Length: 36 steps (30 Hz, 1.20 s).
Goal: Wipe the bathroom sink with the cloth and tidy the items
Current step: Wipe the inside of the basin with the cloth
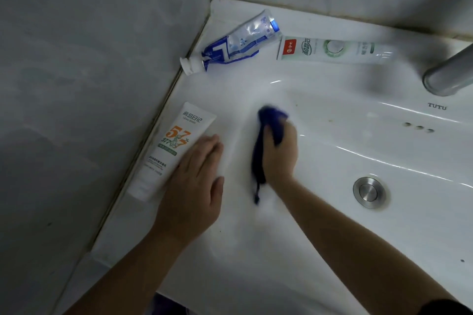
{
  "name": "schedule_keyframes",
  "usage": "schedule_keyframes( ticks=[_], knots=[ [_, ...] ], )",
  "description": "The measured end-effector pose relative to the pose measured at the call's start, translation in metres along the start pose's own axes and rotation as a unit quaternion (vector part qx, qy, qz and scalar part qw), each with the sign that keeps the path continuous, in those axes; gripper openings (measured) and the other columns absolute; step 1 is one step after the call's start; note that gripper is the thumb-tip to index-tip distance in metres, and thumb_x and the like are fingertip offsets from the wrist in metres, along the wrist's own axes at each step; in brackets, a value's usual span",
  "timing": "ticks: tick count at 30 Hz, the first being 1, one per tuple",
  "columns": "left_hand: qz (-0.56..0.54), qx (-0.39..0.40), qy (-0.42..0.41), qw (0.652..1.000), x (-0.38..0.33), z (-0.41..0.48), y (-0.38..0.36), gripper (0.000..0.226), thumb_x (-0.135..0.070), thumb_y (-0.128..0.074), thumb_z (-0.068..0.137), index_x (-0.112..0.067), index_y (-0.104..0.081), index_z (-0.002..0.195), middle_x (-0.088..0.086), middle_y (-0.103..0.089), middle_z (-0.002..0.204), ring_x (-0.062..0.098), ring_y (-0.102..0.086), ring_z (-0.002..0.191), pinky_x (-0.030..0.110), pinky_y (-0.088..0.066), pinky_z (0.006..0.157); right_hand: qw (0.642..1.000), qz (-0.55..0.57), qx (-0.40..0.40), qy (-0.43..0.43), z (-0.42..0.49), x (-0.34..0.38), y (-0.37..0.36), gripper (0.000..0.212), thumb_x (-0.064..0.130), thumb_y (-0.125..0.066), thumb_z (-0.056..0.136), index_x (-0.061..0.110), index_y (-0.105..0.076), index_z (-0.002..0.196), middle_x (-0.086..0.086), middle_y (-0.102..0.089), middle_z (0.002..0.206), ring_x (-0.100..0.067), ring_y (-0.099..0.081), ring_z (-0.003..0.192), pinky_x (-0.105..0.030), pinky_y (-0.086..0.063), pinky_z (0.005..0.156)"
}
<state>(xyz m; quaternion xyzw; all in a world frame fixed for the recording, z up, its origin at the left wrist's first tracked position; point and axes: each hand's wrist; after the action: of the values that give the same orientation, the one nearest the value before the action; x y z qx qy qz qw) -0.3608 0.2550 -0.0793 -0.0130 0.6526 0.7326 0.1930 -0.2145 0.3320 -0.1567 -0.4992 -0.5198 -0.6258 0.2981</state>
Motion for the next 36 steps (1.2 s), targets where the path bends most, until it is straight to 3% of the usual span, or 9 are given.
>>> schedule_keyframes(
  ticks=[3, 8, 13, 18, 20, 24, 31, 33, 36],
  knots=[
    [0.000, 0.000, 0.000, 1.000, -0.001, 0.001, 0.000, 0.050, -0.017, -0.042, 0.087, 0.004, -0.045, 0.132, 0.018, -0.043, 0.139, 0.026, -0.032, 0.132, 0.031, -0.021, 0.111, 0.996, 0.068, -0.051, -0.008, 0.009, 0.030, -0.015, 0.028, 0.017, -0.053, 0.087, 0.009, -0.051, 0.114, -0.006, -0.056, 0.109, -0.013, -0.051, 0.097, -0.015, -0.037, 0.087],
    [-0.002, 0.002, -0.002, 1.000, 0.001, 0.001, -0.001, 0.050, -0.018, -0.042, 0.087, 0.004, -0.044, 0.132, 0.018, -0.043, 0.139, 0.026, -0.033, 0.132, 0.032, -0.023, 0.112, 0.981, -0.029, 0.142, 0.129, -0.065, -0.007, 0.012, 0.036, 0.029, -0.049, 0.085, 0.009, -0.052, 0.114, -0.005, -0.054, 0.100, -0.012, -0.050, 0.085, -0.015, -0.039, 0.075],
    [-0.004, -0.004, 0.000, 1.000, 0.000, 0.001, -0.001, 0.050, -0.017, -0.042, 0.087, 0.004, -0.045, 0.132, 0.018, -0.043, 0.139, 0.026, -0.033, 0.132, 0.033, -0.023, 0.111, 0.998, -0.033, -0.030, -0.046, 0.010, 0.001, 0.000, 0.030, 0.019, -0.049, 0.092, 0.016, -0.049, 0.122, -0.003, -0.052, 0.113, -0.015, -0.049, 0.087, -0.015, -0.030, 0.070],
    [-0.008, -0.007, 0.001, 1.000, 0.000, 0.002, -0.001, 0.049, -0.017, -0.042, 0.086, 0.006, -0.047, 0.130, 0.020, -0.045, 0.137, 0.027, -0.035, 0.130, 0.033, -0.023, 0.111, 0.958, -0.131, 0.200, 0.159, -0.064, -0.041, 0.050, 0.036, 0.036, -0.048, 0.083, 0.023, -0.046, 0.116, -0.010, -0.056, 0.101, -0.024, -0.054, 0.082, -0.021, -0.037, 0.070],
    [-0.006, -0.010, -0.002, 1.000, 0.000, 0.001, -0.001, 0.049, -0.017, -0.042, 0.086, 0.006, -0.047, 0.129, 0.020, -0.046, 0.136, 0.027, -0.035, 0.129, 0.032, -0.023, 0.111, 0.956, -0.192, 0.158, 0.155, -0.037, -0.046, 0.049, 0.035, 0.033, -0.048, 0.084, 0.020, -0.047, 0.116, -0.012, -0.057, 0.103, -0.030, -0.056, 0.085, -0.028, -0.038, 0.069],
    [-0.014, -0.008, 0.003, 1.000, -0.001, 0.001, 0.001, 0.050, -0.017, -0.042, 0.085, 0.004, -0.047, 0.130, 0.019, -0.046, 0.136, 0.027, -0.035, 0.129, 0.029, -0.021, 0.111, 0.988, -0.144, -0.022, -0.041, 0.015, -0.017, 0.017, 0.027, 0.019, -0.046, 0.091, 0.013, -0.049, 0.117, -0.007, -0.053, 0.111, -0.029, -0.056, 0.089, -0.027, -0.035, 0.068],
    [-0.046, -0.008, 0.001, 0.999, 0.000, 0.000, 0.002, 0.049, -0.018, -0.042, 0.085, 0.007, -0.049, 0.127, 0.022, -0.047, 0.134, 0.027, -0.034, 0.129, 0.029, -0.020, 0.111, 0.979, -0.102, 0.172, 0.031, -0.076, -0.024, 0.044, 0.037, 0.017, -0.058, 0.087, 0.016, -0.047, 0.123, -0.004, -0.053, 0.121, -0.019, -0.051, 0.103, -0.021, -0.034, 0.085],
    [-0.067, -0.009, -0.006, 0.998, 0.000, -0.001, 0.004, 0.047, -0.017, -0.042, 0.086, 0.007, -0.051, 0.125, 0.023, -0.048, 0.132, 0.027, -0.035, 0.128, 0.032, -0.023, 0.111, 0.991, -0.076, 0.107, 0.032, -0.047, -0.012, 0.028, 0.034, 0.016, -0.055, 0.089, 0.015, -0.048, 0.123, -0.005, -0.054, 0.120, -0.018, -0.051, 0.105, -0.018, -0.033, 0.086],
    [-0.097, -0.007, 0.010, 0.995, -0.005, -0.009, 0.014, 0.049, -0.022, -0.041, 0.087, 0.005, -0.049, 0.128, 0.021, -0.049, 0.132, 0.022, -0.034, 0.127, 0.034, -0.024, 0.111, 0.993, 0.023, -0.040, -0.105, 0.008, 0.019, -0.001, 0.032, 0.025, -0.050, 0.090, 0.024, -0.045, 0.121, 0.002, -0.059, 0.113, -0.018, -0.056, 0.100, -0.031, -0.042, 0.093]
  ],
)
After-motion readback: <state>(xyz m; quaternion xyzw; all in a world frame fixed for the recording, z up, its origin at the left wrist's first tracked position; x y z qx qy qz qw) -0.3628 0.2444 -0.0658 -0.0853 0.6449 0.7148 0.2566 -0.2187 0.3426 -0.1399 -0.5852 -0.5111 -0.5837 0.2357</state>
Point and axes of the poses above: each hand's wrist, its own z-axis towards the middle knuckle, its own y-axis out of the back of the hand, x = y × z
